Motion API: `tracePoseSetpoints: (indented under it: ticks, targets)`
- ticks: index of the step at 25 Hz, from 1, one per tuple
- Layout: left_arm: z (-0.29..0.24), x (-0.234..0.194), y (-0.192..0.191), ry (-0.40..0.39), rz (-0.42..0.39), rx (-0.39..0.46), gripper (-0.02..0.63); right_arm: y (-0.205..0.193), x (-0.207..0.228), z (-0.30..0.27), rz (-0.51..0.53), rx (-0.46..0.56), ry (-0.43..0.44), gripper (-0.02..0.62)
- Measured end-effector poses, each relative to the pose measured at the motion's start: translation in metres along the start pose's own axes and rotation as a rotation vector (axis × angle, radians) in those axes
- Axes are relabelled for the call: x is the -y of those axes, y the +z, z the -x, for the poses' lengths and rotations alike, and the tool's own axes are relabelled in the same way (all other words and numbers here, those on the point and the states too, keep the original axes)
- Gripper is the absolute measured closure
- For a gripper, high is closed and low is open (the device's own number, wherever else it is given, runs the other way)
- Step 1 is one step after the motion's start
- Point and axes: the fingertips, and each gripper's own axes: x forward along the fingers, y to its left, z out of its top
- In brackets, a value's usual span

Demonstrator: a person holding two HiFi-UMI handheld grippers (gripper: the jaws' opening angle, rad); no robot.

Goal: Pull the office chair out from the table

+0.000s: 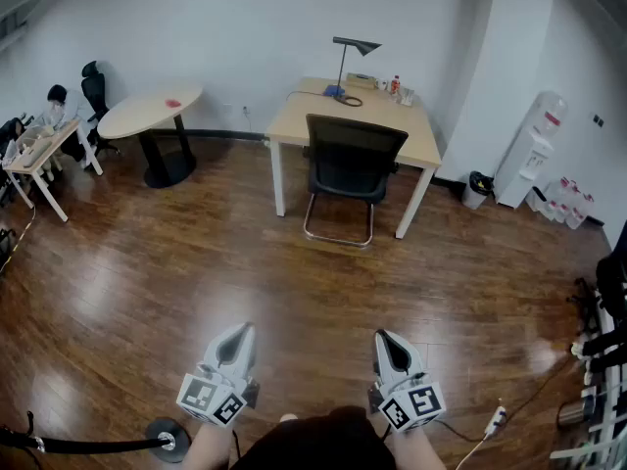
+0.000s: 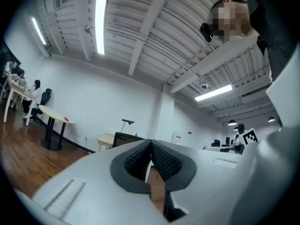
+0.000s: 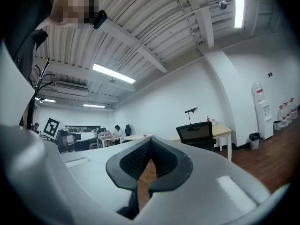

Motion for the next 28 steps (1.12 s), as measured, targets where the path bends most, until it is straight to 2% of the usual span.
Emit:
tracePoseSetpoints:
  ticks: [7, 11, 21, 28]
  targets:
    - [-0.013, -0.019, 0.000, 0.002, -0.010, -0.010, 0.604, 0.004, 0.009, -0.017, -0.005, 0.023, -0.019, 0.581]
    - [-0.034, -0.022, -0.003, 0.019, -0.020, -0.013, 0.603, 0.004, 0.026, -0.037, -0.030, 0.043, 0.005, 0.581]
    - [-0.142, -0.018, 0.008, 0.033, -0.087, 0.047, 0.603, 0.030, 0.113, -0.108, -0.009, 0.088, 0.078, 0.581]
    - [-0.210, -0.004, 0.005, 0.029, -0.116, 0.054, 0.604, 0.050, 0.170, -0.124, 0.018, 0.094, 0.060, 0.581]
